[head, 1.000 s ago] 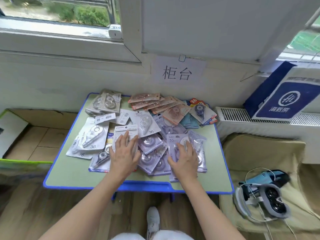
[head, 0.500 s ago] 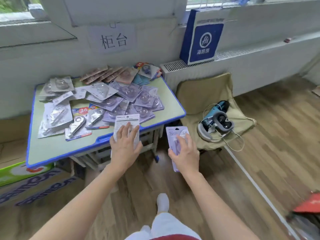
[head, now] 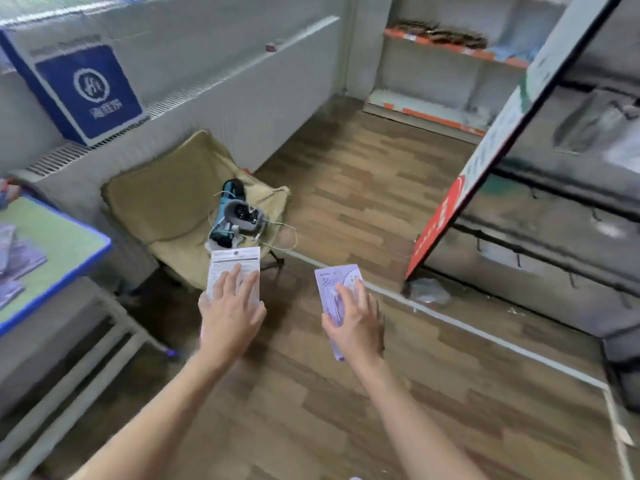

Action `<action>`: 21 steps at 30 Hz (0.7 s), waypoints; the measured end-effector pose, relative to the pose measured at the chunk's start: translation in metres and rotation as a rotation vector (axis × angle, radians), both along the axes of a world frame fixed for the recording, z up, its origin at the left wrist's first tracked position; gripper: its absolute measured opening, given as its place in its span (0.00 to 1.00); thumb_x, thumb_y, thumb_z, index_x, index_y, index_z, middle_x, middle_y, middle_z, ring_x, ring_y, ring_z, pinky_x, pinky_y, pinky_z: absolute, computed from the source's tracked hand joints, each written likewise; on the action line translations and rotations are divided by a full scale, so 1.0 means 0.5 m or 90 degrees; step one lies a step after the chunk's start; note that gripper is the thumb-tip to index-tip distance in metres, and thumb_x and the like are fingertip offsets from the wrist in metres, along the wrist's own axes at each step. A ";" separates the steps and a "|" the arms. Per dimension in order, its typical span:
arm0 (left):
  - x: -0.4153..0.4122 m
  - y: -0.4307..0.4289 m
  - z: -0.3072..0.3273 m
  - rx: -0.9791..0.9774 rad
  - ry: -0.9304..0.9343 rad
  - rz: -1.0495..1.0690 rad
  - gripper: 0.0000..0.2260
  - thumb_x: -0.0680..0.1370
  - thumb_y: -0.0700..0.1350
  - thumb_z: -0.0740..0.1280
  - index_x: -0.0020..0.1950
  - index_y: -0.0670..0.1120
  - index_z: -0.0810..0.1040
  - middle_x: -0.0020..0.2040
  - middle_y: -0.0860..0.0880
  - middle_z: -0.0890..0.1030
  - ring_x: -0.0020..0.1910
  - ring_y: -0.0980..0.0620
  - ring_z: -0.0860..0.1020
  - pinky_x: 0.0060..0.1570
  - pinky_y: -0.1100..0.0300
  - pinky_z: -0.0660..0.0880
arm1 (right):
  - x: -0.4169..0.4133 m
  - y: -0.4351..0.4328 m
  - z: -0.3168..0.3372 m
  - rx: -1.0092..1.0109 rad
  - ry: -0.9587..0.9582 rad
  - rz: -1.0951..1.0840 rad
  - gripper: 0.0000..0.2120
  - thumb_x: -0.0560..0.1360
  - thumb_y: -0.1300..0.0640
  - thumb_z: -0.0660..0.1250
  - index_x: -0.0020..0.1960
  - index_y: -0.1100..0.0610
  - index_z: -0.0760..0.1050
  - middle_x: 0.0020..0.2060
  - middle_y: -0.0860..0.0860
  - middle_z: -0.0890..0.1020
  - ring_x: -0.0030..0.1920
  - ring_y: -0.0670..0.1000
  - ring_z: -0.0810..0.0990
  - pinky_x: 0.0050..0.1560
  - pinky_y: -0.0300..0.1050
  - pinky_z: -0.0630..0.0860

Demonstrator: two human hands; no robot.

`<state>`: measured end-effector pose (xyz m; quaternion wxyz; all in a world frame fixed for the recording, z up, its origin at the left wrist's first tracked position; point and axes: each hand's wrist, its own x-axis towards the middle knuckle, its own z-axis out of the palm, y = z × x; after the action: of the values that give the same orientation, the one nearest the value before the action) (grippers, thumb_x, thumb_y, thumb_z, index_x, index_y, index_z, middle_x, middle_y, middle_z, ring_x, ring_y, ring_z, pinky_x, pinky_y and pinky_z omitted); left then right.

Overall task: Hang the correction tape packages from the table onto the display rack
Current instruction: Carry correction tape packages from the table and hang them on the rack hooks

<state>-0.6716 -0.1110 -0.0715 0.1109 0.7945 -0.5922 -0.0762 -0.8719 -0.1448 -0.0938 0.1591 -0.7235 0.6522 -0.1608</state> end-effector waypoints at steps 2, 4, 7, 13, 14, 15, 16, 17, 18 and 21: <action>-0.115 -0.046 -0.004 -0.001 -0.001 -0.050 0.26 0.77 0.51 0.62 0.75 0.52 0.62 0.77 0.48 0.57 0.74 0.48 0.57 0.64 0.47 0.60 | -0.122 -0.018 -0.001 0.004 0.002 -0.044 0.25 0.73 0.46 0.65 0.69 0.49 0.68 0.75 0.51 0.59 0.69 0.53 0.64 0.63 0.46 0.63; -0.226 -0.087 -0.007 -0.010 0.012 -0.099 0.26 0.77 0.51 0.62 0.75 0.53 0.61 0.77 0.48 0.56 0.75 0.49 0.55 0.65 0.48 0.58 | -0.236 -0.034 -0.002 0.006 0.003 -0.083 0.25 0.73 0.46 0.65 0.68 0.49 0.69 0.74 0.50 0.59 0.68 0.53 0.64 0.61 0.45 0.64; -0.380 -0.138 -0.007 -0.017 0.035 -0.155 0.27 0.77 0.50 0.63 0.75 0.53 0.61 0.77 0.49 0.55 0.75 0.49 0.54 0.66 0.48 0.57 | -0.388 -0.055 0.003 0.006 -0.005 -0.133 0.24 0.72 0.46 0.66 0.67 0.50 0.70 0.73 0.50 0.60 0.67 0.54 0.65 0.59 0.44 0.66; -0.627 -0.219 -0.004 -0.022 0.060 -0.269 0.25 0.77 0.49 0.62 0.75 0.54 0.61 0.77 0.50 0.54 0.76 0.50 0.51 0.67 0.47 0.55 | -0.617 -0.070 0.017 -0.015 -0.030 -0.248 0.23 0.72 0.48 0.68 0.65 0.51 0.71 0.72 0.49 0.63 0.61 0.55 0.69 0.54 0.46 0.70; -0.661 -0.235 -0.003 -0.023 0.062 -0.289 0.25 0.77 0.50 0.62 0.75 0.54 0.61 0.77 0.50 0.54 0.76 0.50 0.51 0.67 0.47 0.55 | -0.648 -0.074 0.018 -0.019 -0.040 -0.267 0.23 0.72 0.48 0.68 0.66 0.52 0.71 0.72 0.49 0.63 0.62 0.55 0.69 0.55 0.46 0.70; -0.693 -0.253 -0.001 -0.024 0.064 -0.309 0.26 0.77 0.50 0.62 0.75 0.54 0.61 0.77 0.50 0.54 0.76 0.50 0.51 0.67 0.47 0.55 | -0.678 -0.080 0.020 -0.023 -0.049 -0.286 0.24 0.72 0.48 0.69 0.66 0.52 0.71 0.72 0.49 0.64 0.62 0.55 0.69 0.56 0.47 0.70; -0.725 -0.271 0.000 -0.025 0.065 -0.330 0.26 0.77 0.50 0.62 0.75 0.53 0.61 0.77 0.50 0.54 0.75 0.50 0.52 0.67 0.46 0.55 | -0.706 -0.086 0.020 -0.028 -0.056 -0.304 0.24 0.71 0.49 0.69 0.66 0.52 0.72 0.72 0.50 0.64 0.63 0.55 0.69 0.57 0.47 0.70; -0.757 -0.290 0.001 -0.025 0.067 -0.349 0.26 0.77 0.50 0.63 0.75 0.53 0.61 0.77 0.50 0.55 0.75 0.49 0.52 0.67 0.46 0.55 | -0.735 -0.094 0.021 -0.035 -0.062 -0.321 0.24 0.71 0.49 0.69 0.66 0.52 0.72 0.71 0.50 0.64 0.63 0.55 0.69 0.57 0.48 0.70; -0.790 -0.310 0.002 -0.028 0.069 -0.367 0.26 0.77 0.50 0.63 0.75 0.53 0.61 0.77 0.50 0.55 0.75 0.49 0.52 0.68 0.46 0.56 | -0.764 -0.104 0.022 -0.044 -0.066 -0.336 0.24 0.71 0.49 0.70 0.66 0.52 0.72 0.71 0.50 0.65 0.62 0.56 0.70 0.57 0.48 0.70; -0.887 -0.380 0.007 -0.046 0.078 -0.408 0.27 0.77 0.50 0.63 0.75 0.53 0.61 0.77 0.49 0.55 0.76 0.49 0.52 0.68 0.45 0.55 | -0.853 -0.151 0.029 -0.064 -0.069 -0.374 0.25 0.71 0.49 0.70 0.67 0.52 0.72 0.71 0.50 0.64 0.61 0.56 0.71 0.55 0.49 0.71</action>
<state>-1.1153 -0.3008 -0.0679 0.1449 0.5570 -0.8068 -0.1337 -1.2983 -0.2201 -0.0794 0.1041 -0.5014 0.8153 -0.2705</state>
